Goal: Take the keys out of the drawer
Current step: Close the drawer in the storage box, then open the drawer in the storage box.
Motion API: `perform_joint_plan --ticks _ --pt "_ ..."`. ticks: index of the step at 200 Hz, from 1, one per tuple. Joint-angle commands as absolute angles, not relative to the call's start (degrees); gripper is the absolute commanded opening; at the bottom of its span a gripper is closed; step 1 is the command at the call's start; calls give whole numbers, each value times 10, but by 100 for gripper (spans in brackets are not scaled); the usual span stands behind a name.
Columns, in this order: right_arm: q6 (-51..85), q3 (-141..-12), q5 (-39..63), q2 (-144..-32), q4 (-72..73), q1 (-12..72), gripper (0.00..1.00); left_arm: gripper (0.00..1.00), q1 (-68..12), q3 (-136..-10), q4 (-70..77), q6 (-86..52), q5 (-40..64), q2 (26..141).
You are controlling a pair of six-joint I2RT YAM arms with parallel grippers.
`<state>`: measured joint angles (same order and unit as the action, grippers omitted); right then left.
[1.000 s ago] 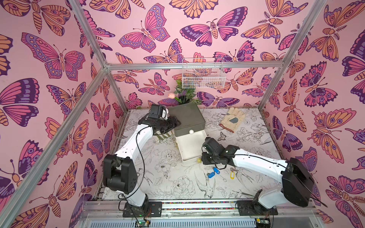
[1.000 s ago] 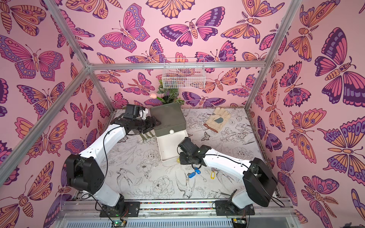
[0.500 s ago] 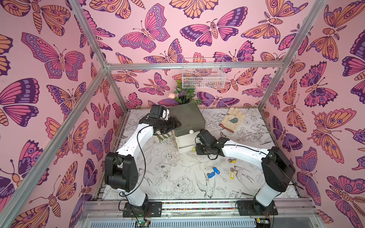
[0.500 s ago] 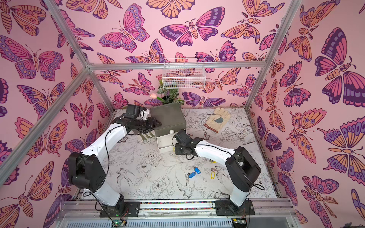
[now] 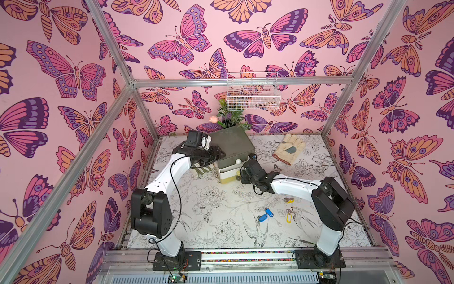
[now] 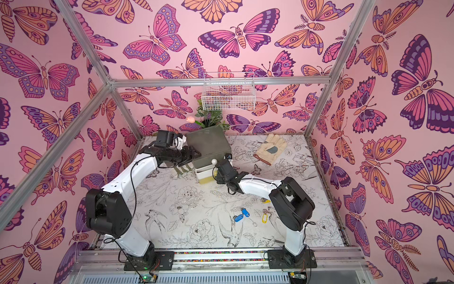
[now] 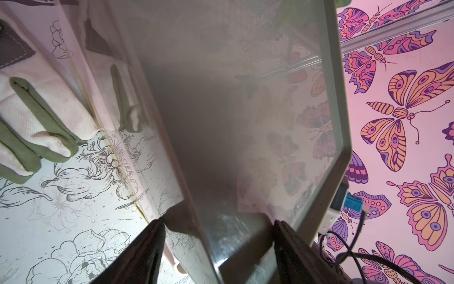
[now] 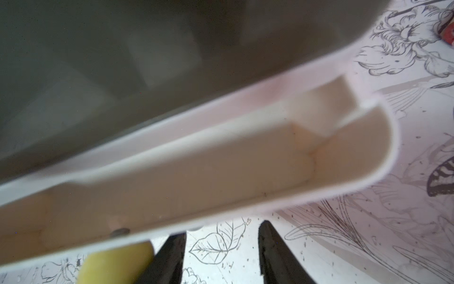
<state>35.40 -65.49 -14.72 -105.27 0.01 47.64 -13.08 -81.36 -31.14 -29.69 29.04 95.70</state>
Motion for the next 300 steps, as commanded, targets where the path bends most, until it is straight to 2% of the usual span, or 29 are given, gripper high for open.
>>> perform_joint_plan --ticks 1,26,83,132,166,227,259,300 --pt "360 -636 -118 -1065 156 481 56 74 -133 -776 -377 -276 288 972" --pt "370 -634 -114 -1083 218 468 56 74 -127 -768 -395 -263 275 950" --pt "374 -657 -103 -1070 188 453 56 74 -121 -766 -399 -259 270 937" --pt "357 -657 11 -1071 118 450 57 74 -121 -761 -398 -260 272 938" --pt "352 -623 53 -1087 167 459 62 74 -121 -761 -398 -258 276 944" --pt "300 -650 58 -1135 160 438 61 74 -121 -749 -399 -253 277 945" --pt "267 -656 46 -1136 124 436 59 74 -121 -751 -398 -255 277 950" --pt "214 -638 18 -1127 157 436 59 74 -120 -755 -398 -258 274 954"
